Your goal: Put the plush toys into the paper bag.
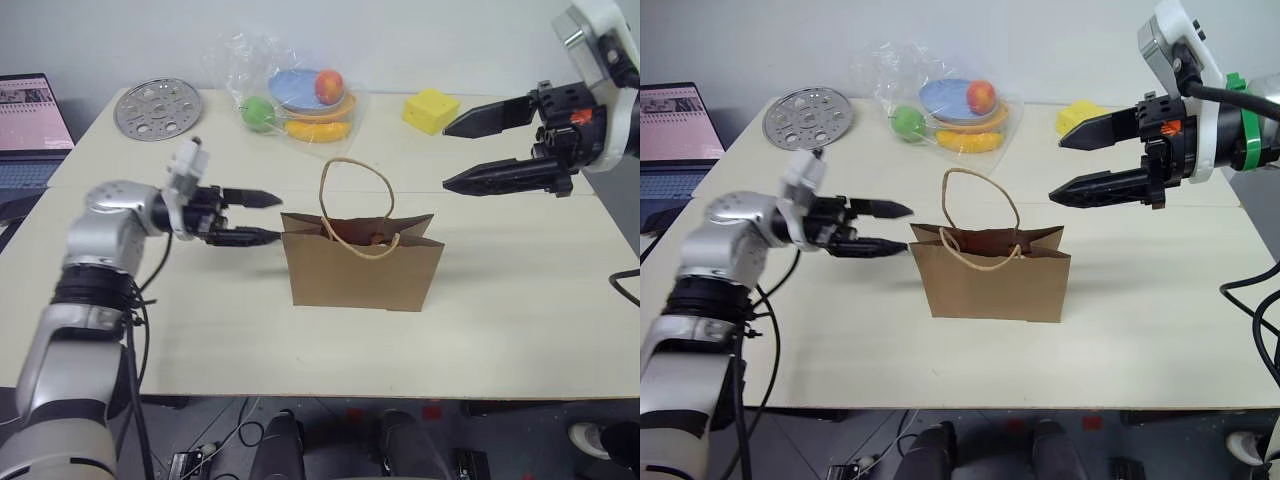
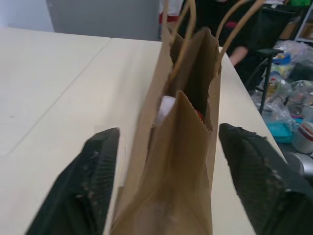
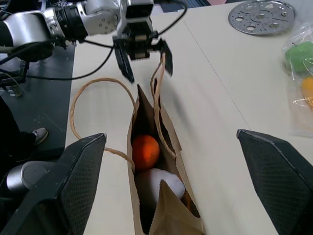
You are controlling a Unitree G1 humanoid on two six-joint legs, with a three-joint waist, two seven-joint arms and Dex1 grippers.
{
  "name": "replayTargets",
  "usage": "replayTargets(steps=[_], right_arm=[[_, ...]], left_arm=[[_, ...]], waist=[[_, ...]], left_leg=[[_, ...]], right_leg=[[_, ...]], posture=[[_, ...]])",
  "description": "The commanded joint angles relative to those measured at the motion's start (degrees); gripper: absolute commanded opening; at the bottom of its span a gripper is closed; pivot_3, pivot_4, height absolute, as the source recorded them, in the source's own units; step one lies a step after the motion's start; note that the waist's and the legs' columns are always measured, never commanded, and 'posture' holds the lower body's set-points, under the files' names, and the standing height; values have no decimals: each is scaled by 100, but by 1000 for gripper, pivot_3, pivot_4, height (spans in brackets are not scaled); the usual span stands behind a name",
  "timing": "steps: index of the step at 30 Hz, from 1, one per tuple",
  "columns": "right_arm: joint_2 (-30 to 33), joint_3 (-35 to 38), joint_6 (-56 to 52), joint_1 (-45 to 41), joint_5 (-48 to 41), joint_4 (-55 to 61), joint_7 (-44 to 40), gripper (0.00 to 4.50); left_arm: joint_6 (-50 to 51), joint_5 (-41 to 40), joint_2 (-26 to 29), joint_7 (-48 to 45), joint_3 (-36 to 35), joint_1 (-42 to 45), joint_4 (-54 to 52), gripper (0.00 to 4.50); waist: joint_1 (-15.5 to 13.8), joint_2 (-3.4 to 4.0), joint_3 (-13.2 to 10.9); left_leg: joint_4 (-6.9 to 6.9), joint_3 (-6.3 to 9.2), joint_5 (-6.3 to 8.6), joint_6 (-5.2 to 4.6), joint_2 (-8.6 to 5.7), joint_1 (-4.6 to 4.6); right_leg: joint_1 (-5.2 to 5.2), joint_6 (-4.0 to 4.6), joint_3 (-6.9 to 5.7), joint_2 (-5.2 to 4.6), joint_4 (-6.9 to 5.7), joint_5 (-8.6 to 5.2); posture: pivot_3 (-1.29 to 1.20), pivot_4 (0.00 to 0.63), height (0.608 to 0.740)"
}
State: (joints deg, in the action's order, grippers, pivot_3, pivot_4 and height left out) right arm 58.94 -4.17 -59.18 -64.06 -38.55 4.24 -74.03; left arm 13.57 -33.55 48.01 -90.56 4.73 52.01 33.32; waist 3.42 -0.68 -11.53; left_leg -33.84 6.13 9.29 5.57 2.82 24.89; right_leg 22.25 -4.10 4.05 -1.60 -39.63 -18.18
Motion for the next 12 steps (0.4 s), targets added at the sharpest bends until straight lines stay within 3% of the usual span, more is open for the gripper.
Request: replayTargets(steps=[1, 5, 12], right_arm=[[232, 300, 421, 376, 231, -141, -23, 4500], [419, 474, 871, 1057, 394, -408, -148, 4500], [389, 594, 1200, 1478, 506, -585, -124, 4500]], left_arm=[[335, 210, 449, 301, -447, 131, -355, 4465], [703, 396, 887, 352, -547, 95, -950, 4465], [651, 689, 793, 506, -627, 261, -963, 4465]], waist=[[0, 3, -2], [-9, 6, -4], [-8, 17, -10]], left_leg=[[0, -1, 0, 0, 0, 0], [2, -1, 0, 0, 0, 0], [-8, -2, -1, 0, 0, -2]], right_leg=[[0, 0, 1, 0, 0, 0], [-1, 0, 0, -1, 2, 0], [-1, 0, 1, 1, -13, 0]], posture=[[0, 150, 740], [0, 150, 740], [0, 150, 740]])
